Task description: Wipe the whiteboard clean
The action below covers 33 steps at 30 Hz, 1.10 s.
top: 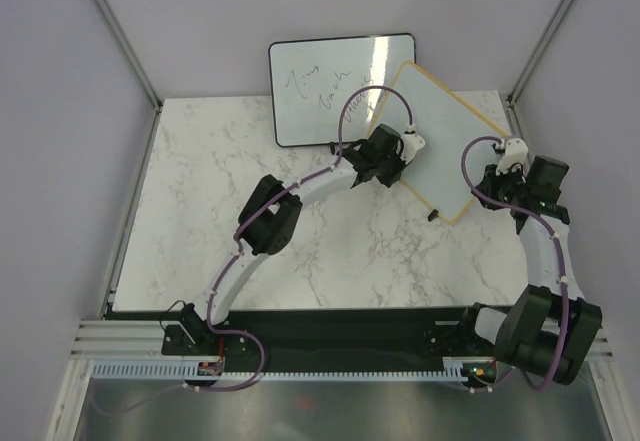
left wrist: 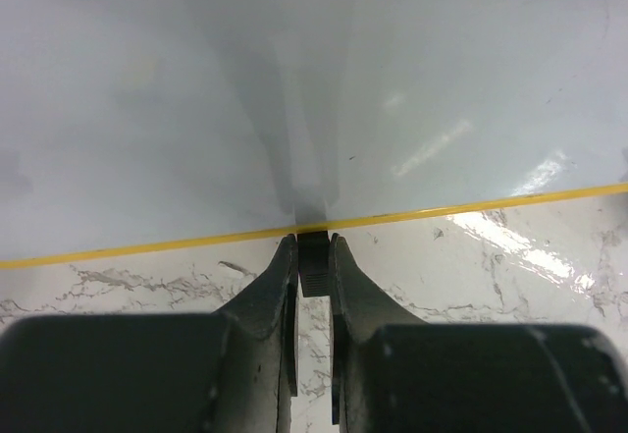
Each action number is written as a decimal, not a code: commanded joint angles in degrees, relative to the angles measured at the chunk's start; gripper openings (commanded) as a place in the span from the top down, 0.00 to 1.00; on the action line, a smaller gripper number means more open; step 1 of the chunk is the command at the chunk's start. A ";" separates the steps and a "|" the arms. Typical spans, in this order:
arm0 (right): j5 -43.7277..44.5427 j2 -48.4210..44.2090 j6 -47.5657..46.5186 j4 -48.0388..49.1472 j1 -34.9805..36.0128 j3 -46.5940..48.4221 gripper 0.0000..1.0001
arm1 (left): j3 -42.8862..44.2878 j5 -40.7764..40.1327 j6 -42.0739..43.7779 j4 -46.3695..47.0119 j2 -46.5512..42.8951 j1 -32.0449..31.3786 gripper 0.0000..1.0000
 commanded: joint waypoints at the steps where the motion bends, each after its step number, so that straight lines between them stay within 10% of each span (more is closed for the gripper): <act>1: 12.67 0.57 -10.37 -11.64 -0.94 -2.16 1.00 | 1.77 -2.71 -0.57 0.43 0.79 0.40 0.98; 33: 13.28 -2.42 -12.05 -11.73 -1.38 -5.51 1.00 | 1.60 -1.84 0.22 0.08 0.79 0.32 0.98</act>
